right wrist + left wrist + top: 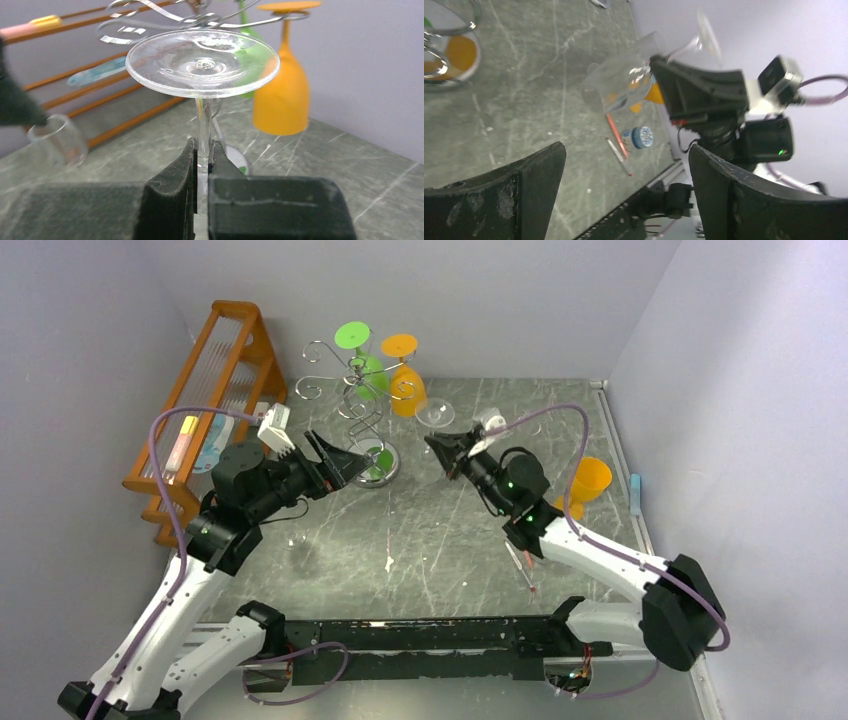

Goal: Place the wine glass upside down on the wine glass rack

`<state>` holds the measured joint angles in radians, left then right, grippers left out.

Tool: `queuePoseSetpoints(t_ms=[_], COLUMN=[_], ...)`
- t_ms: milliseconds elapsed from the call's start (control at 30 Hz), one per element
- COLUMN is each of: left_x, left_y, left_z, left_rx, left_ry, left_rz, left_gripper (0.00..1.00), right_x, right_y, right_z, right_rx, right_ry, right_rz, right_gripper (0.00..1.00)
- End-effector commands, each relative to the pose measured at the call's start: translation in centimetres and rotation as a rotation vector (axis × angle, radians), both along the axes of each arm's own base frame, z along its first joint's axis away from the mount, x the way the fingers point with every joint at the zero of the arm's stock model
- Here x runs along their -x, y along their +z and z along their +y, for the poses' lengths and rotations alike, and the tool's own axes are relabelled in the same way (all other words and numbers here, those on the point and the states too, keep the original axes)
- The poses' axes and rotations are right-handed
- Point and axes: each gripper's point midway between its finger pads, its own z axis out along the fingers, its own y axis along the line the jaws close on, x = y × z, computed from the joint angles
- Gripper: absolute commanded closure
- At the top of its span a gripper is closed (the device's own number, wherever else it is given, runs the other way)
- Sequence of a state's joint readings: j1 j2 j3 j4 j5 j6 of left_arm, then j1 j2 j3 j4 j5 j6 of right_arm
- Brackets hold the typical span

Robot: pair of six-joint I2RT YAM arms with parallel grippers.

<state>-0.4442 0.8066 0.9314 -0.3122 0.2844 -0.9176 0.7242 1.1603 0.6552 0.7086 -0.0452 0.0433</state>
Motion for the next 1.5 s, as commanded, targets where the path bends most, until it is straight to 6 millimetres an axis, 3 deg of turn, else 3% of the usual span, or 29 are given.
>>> queuePoseSetpoints(t_ms=[0,200,467,1033,1467], left_x=[-0.2,-0.1,-0.9,-1.3,-1.3], left_y=[0.0,-0.4,-1.6,-2.4,-2.7], left_z=[1.9,1.9,1.7,2.5,2.6], left_rx=[-0.161,-0.218,-0.266,-0.304,-0.309], left_ry=[0.04,0.002,-0.008,0.031,0.037], left_rz=[-0.127,-0.18,-0.18,-0.167,-0.155], left_gripper=[0.04,0.04,0.04,0.04,0.05], right_x=[-4.1,-7.9,-10.4,-11.2,-9.7], right_y=[3.4,3.3,2.8,3.3,3.5], right_z=[-1.1,-1.0,0.7,4.5,6.5], right_rx=[-0.092,-0.108,-0.067,-0.084,-0.036], right_ry=[-0.133,-0.19,-0.15,0.05,0.203], right_rz=[-0.007,0.034,0.038,0.028,-0.004], right_gripper=[1.0,1.0,1.0,1.0,1.0])
